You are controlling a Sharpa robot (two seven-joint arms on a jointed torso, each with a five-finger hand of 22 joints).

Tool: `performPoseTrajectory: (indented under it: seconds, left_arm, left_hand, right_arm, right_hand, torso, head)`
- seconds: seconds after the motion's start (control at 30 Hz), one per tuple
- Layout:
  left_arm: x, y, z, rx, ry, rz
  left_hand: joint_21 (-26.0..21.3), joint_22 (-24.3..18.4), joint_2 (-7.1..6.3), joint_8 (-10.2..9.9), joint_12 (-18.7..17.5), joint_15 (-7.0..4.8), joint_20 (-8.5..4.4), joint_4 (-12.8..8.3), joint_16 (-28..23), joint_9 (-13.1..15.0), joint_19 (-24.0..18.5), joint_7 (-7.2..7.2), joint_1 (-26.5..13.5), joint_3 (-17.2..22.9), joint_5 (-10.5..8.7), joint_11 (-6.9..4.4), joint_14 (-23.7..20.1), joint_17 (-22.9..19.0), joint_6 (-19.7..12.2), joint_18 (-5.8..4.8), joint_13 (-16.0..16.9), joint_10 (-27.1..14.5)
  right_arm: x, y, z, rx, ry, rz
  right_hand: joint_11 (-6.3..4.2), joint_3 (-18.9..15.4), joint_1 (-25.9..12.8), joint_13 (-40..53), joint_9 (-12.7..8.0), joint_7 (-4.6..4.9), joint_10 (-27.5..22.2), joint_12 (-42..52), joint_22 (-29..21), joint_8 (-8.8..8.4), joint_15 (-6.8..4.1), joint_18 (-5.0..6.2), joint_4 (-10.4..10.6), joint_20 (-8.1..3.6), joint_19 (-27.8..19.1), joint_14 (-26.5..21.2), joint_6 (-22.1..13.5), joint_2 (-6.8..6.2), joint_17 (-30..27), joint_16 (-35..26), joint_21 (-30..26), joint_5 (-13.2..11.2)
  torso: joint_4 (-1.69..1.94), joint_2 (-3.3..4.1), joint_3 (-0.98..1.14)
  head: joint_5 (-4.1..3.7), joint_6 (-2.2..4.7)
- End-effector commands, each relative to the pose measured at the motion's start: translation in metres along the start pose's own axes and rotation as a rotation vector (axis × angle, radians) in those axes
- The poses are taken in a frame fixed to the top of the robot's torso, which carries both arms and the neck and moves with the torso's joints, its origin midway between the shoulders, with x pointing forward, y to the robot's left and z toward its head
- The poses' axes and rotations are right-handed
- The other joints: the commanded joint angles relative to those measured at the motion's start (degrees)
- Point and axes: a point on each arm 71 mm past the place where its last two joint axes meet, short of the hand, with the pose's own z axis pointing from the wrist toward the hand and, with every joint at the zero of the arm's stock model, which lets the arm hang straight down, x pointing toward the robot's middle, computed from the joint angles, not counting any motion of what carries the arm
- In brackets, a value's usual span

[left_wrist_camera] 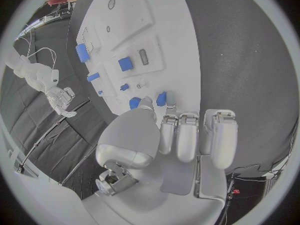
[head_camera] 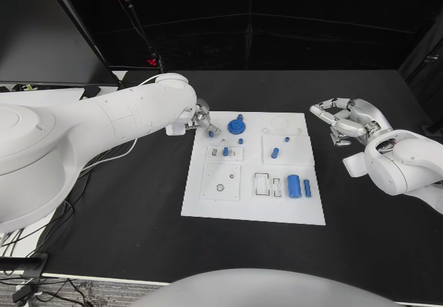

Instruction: Assemble the parts on the task board

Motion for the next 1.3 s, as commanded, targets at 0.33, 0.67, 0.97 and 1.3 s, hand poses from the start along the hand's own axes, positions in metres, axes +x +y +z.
performPoseTrajectory:
  seconds: [0.33, 0.67, 0.97, 1.3]
  left_arm:
    - [-0.0001, -0.0010, -0.0005, 0.010, 0.006, 0.006]
    - [0.0012, -0.0018, -0.0001, 0.014, 0.014, 0.009]
    - [0.0013, -0.0017, 0.0001, 0.012, 0.013, 0.008]
    - [0.0013, -0.0028, 0.0002, 0.016, 0.006, 0.006]
  left_hand:
    - [0.18, 15.09, 1.68, -0.48, -0.31, -0.24, -0.08, 0.04, 0.05, -0.36, 5.98, -0.13, 0.87, 0.61, 3.06, -0.37, 6.00, 15.10, 0.28, -0.81, 14.77, 5.89]
    - [0.18, 15.09, 2.35, -0.49, -0.31, -0.34, -0.12, -0.05, 0.05, -0.49, 5.98, -0.37, 2.00, 1.64, 5.46, -0.57, 6.00, 15.10, 0.55, -0.81, 14.77, 5.89]
    - [0.18, 15.09, 2.83, -0.56, -0.31, -0.42, -0.19, 0.01, 0.05, -0.57, 5.98, -0.43, 3.13, 2.76, 5.75, -0.67, 6.00, 15.10, 0.58, -0.81, 14.77, 5.89]
    - [0.18, 15.09, 2.02, -0.67, -0.31, -0.59, -0.35, -0.05, 0.05, -0.68, 5.98, -0.55, 7.28, 5.93, 6.65, -0.77, 6.00, 15.10, 0.40, -0.81, 14.77, 5.89]
  right_arm:
    - [-0.0002, 0.0007, -0.0001, -0.002, 0.002, 0.001]
    - [-0.0003, 0.0006, 0.0000, 0.001, -0.001, 0.001]
    - [-0.0005, 0.0005, -0.0002, 0.001, -0.001, 0.000]
    - [-0.0004, 0.0004, 0.0001, 0.002, -0.002, 0.000]
  right_hand:
    - [0.55, -0.44, 0.06, 15.06, -0.08, 3.85, 6.06, 0.14, 11.50, 0.36, 0.27, 0.94, -0.08, 0.27, -0.18, 6.06, -0.50, 0.66, 15.09, 0.14, -0.18, 0.54]
    - [0.57, -0.47, 0.24, 15.06, -0.12, 3.87, 6.06, 0.14, 11.49, 0.48, 0.29, 0.95, -0.11, 0.28, -0.20, 6.06, -0.52, 0.72, 15.09, 0.14, -0.21, 0.82]
    - [0.57, -0.47, 0.24, 15.06, -0.12, 3.87, 6.06, 0.14, 11.49, 0.48, 0.29, 0.95, -0.11, 0.28, -0.20, 6.06, -0.52, 0.72, 15.09, 0.14, -0.21, 0.82]
    - [0.58, -0.49, 0.33, 15.06, -0.14, 3.88, 6.06, 0.14, 11.49, 0.54, 0.30, 0.95, -0.10, 0.29, -0.20, 6.06, -0.54, 0.76, 15.09, 0.14, -0.21, 0.96]
  torso:
    - [-0.03, -0.01, -0.02]
    - [0.01, 0.00, -0.01]
    - [0.02, -0.01, -0.01]
    - [0.01, -0.01, 0.00]
  head:
    - [-0.06, -0.13]
    - [-0.07, -0.18]
    - [-0.17, -0.14]
    - [-0.06, -0.29]
